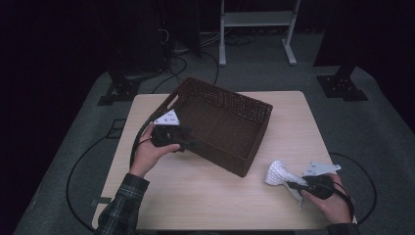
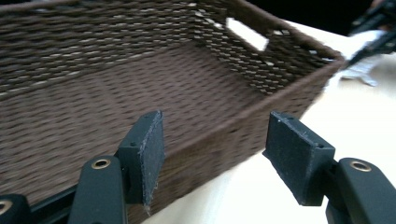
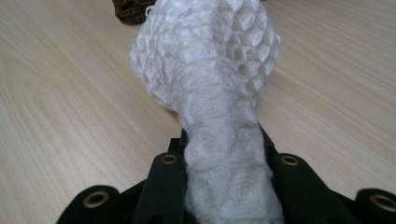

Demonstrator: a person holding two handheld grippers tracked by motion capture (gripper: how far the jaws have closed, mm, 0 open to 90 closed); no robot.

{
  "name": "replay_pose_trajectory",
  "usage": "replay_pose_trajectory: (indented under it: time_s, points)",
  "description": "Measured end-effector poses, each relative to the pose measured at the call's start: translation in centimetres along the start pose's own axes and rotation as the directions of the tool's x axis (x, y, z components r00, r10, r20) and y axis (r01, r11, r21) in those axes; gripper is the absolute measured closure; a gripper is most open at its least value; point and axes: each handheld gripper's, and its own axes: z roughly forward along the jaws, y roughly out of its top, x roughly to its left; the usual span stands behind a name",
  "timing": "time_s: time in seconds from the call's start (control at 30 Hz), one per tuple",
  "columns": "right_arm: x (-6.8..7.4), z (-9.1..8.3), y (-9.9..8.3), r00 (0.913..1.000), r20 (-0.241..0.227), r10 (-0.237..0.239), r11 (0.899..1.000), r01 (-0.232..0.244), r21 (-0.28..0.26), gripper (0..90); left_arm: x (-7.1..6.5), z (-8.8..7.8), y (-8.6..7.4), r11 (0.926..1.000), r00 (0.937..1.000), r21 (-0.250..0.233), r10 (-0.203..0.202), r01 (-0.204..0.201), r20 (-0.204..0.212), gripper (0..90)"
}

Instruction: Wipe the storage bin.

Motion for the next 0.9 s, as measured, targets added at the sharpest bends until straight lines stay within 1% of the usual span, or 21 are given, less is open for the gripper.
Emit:
replay_pose_trajectory:
  time_s: [0.23, 0.3, 0.4, 0.53, 0.63, 0.77, 0.83, 0.9]
  points:
    - [0.0, 0.1, 0.0, 1.0000, -0.001, 0.002, 1.000, -0.002, -0.001, 73.7, 2.4, -0.8, -0.6, 0.9993, 0.9980, 0.032, -0.017, 0.019, -0.061, 33.4]
    - [0.0, 0.1, 0.0, 1.0000, -0.001, 0.001, 1.000, -0.001, 0.003, 73.7, 3.0, -0.8, -0.9, 0.9992, 0.9973, 0.033, -0.021, 0.023, -0.070, 32.5]
    - [0.0, 0.1, 0.0, 1.0000, -0.001, 0.003, 1.000, -0.003, 0.000, 73.7, 3.8, -0.6, -1.3, 0.9983, 0.9957, 0.051, -0.024, 0.029, -0.089, 31.6]
    - [0.0, 0.1, -0.1, 1.0000, 0.000, 0.002, 1.000, -0.002, 0.003, 73.7, 4.7, -0.4, -1.8, 0.9969, 0.9918, 0.069, -0.030, 0.039, -0.125, 31.0]
    - [0.0, 0.1, -0.1, 1.0000, 0.000, 0.002, 1.000, -0.002, 0.006, 73.7, 5.3, -0.1, -2.2, 0.9959, 0.9914, 0.079, -0.034, 0.044, -0.127, 30.2]
    - [0.0, 0.2, -0.1, 1.0000, 0.001, 0.002, 1.000, -0.002, 0.004, 73.7, 5.7, 0.2, -2.4, 0.9966, 0.9918, 0.068, -0.038, 0.046, -0.122, 29.6]
    - [0.0, 0.1, -0.1, 1.0000, 0.001, 0.002, 1.000, -0.002, 0.005, 73.7, 5.7, 0.3, -2.4, 0.9966, 0.9923, 0.066, -0.042, 0.050, -0.117, 29.2]
    - [0.0, 0.1, -0.1, 1.0000, 0.001, 0.002, 1.000, -0.002, 0.006, 73.7, 5.5, 0.3, -2.4, 0.9965, 0.9920, 0.072, -0.034, 0.043, -0.121, 29.6]
